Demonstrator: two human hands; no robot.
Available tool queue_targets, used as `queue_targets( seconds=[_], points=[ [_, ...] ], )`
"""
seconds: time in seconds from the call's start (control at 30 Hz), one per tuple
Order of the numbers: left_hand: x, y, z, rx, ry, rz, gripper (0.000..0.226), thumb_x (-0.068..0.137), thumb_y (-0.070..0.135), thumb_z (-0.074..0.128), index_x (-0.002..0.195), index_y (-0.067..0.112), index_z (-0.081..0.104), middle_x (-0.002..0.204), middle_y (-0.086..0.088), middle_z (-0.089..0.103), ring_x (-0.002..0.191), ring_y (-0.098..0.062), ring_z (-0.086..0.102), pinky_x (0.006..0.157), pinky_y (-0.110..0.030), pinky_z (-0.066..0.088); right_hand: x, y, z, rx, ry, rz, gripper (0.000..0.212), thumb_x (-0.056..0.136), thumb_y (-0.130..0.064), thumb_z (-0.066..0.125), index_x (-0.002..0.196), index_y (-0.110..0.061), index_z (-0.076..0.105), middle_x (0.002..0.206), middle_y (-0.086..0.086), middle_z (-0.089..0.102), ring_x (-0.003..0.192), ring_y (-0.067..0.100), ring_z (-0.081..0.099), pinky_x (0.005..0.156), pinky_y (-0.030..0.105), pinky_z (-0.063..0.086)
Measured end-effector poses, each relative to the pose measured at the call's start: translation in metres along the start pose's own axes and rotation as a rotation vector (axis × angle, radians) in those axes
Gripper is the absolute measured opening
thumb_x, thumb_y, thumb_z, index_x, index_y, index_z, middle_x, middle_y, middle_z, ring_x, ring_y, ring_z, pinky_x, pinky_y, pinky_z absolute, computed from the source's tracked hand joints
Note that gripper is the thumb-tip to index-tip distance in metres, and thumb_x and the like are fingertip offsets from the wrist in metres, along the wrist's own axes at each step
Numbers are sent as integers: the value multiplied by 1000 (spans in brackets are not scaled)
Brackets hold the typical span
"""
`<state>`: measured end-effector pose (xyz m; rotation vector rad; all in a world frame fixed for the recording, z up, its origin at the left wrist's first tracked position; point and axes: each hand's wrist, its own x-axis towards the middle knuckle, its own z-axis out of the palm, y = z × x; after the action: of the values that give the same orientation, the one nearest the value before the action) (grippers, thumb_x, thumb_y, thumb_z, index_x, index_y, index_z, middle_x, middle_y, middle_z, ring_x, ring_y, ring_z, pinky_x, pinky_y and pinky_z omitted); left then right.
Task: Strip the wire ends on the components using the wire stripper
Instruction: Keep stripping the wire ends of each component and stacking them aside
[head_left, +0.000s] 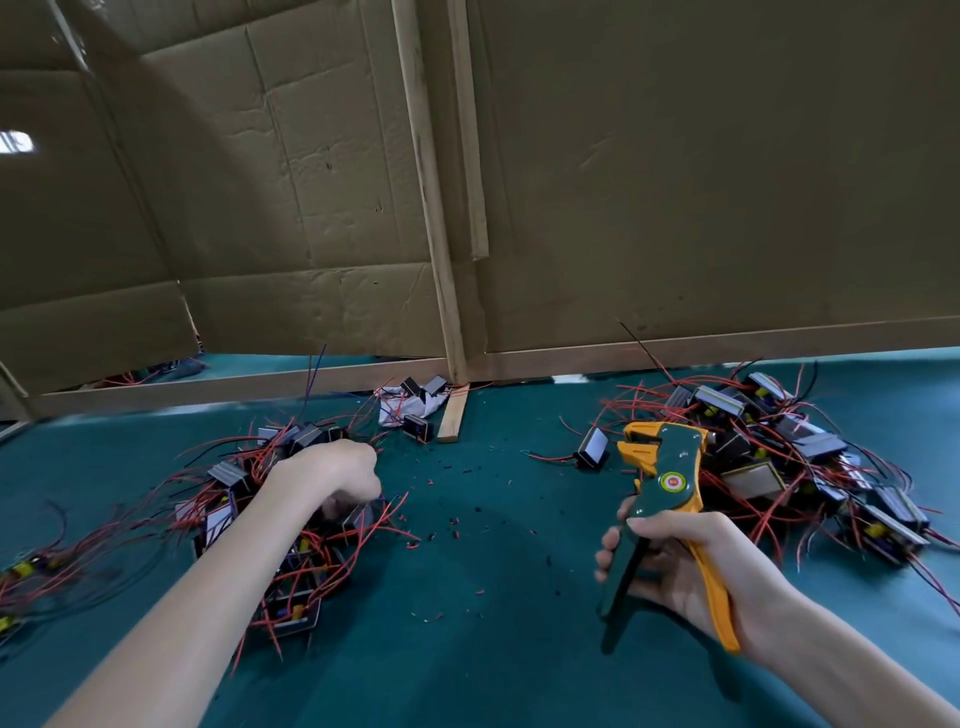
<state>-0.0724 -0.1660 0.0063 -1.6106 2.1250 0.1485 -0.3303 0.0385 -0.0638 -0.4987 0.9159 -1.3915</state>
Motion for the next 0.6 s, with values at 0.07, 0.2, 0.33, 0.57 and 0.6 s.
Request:
queue_targets(
  seconds=[0.07, 0.2, 0.33, 0.57, 0.6],
  points=[
    [-2, 6, 1, -18, 8, 18, 11, 85, 12, 63, 84, 8, 53, 75, -6, 55, 51, -18, 49, 45, -23, 38, 1, 0, -1, 4, 7, 1, 24, 66, 0, 62, 89, 2, 63, 79, 25, 64, 69, 38, 67, 63, 47, 59],
    [-7, 18, 3, 28, 248, 123, 25, 81, 17, 65, 101, 13, 50, 91, -1, 55, 71, -18, 54, 57, -29, 43, 4, 0, -3, 21, -4, 2, 30, 60, -1, 67, 90, 2, 63, 80, 25, 64, 71, 40, 67, 65, 48, 58],
    [-18, 41, -5, -472, 561, 517, 44, 81, 25, 72, 114, 25, 44, 86, 15, 62, 81, -2, 58, 67, -11, 40, 4, 0, -5, 39, -11, -23, 31, 56, -2, 70, 86, 0, 67, 81, 26, 63, 72, 40, 67, 67, 49, 58],
    [-14, 102, 24, -488, 582, 716, 76, 81, 4, 66, 140, 33, 28, 100, 7, 64, 99, -19, 59, 89, -36, 46, 3, -4, -4, 42, 1, -38, 29, 61, -1, 66, 90, 1, 63, 81, 25, 63, 71, 40, 67, 66, 48, 58],
    [-10, 106, 30, -437, 548, 700, 81, 80, -2, 58, 141, 36, 22, 106, 5, 64, 101, -21, 59, 88, -38, 47, 2, -4, -4, 41, 2, -38, 30, 61, -1, 66, 91, 1, 62, 81, 25, 63, 71, 40, 67, 66, 48, 58]
  ],
)
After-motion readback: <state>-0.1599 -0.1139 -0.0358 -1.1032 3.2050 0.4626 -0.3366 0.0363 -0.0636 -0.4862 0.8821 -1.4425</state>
